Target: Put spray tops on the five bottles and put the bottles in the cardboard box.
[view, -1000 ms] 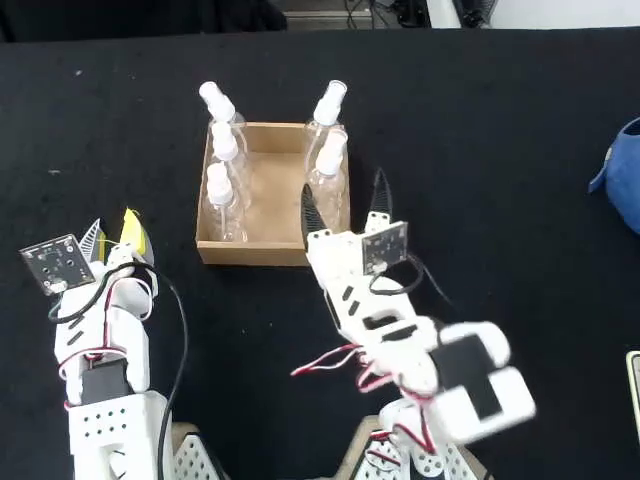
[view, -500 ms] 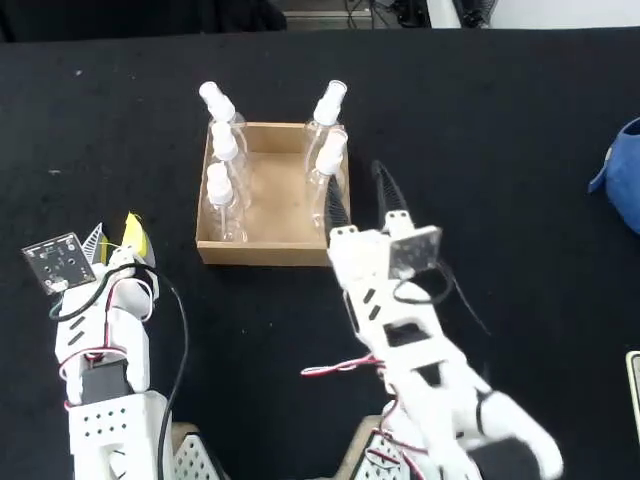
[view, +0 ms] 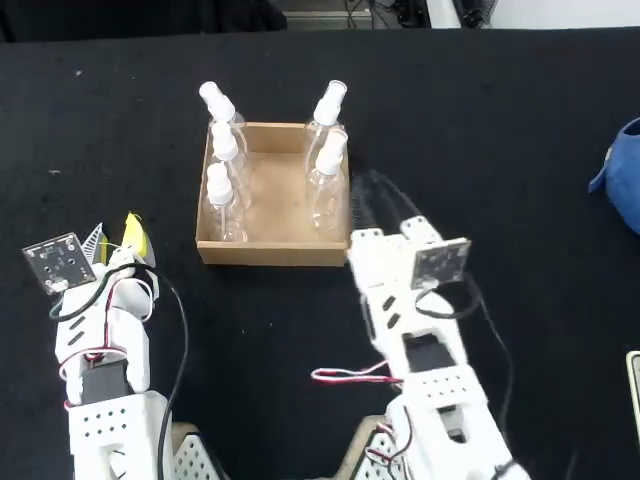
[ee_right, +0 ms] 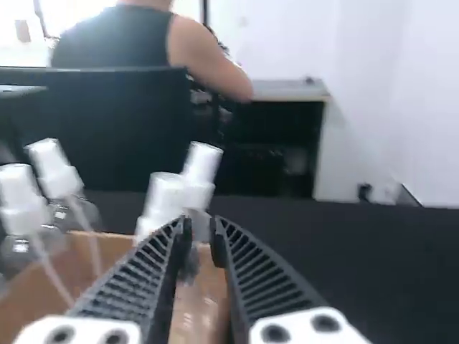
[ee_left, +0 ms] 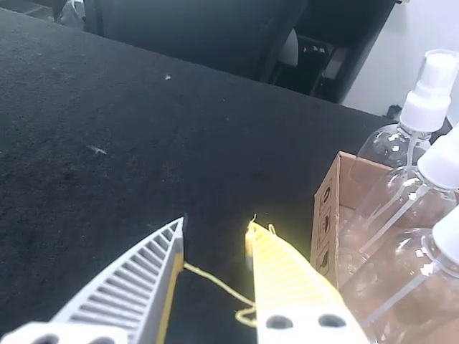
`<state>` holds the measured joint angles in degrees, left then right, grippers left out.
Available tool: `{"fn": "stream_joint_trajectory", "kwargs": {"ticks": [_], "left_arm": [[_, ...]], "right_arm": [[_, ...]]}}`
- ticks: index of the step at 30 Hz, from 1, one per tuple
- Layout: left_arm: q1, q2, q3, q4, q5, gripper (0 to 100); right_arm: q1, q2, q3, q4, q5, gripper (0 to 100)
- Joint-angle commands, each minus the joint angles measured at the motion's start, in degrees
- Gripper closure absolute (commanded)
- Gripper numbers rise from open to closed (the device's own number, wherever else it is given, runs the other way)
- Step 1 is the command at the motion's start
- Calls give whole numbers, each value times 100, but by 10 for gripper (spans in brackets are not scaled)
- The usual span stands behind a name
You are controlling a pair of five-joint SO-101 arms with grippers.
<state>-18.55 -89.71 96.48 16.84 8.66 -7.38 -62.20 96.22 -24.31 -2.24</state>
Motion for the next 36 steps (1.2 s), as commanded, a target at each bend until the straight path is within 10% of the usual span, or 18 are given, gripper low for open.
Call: {"fn": "stream_joint_trajectory", "kwargs": {"ticks": [1, 21, 28, 36], "left_arm": [[22, -88, 136, 325, -70, 970], [576, -88, 136, 360, -1108, 970], [470, -88, 136, 826, -1116, 970], [-4, -88, 136, 3244, -1116, 970]], "right_arm": [[668, -769, 40, 1231, 9, 988], [1037, -4637, 22, 9486, 9, 987], [1424, -4558, 22, 9873, 18, 987], [1433, -4558, 22, 9873, 18, 987]]}}
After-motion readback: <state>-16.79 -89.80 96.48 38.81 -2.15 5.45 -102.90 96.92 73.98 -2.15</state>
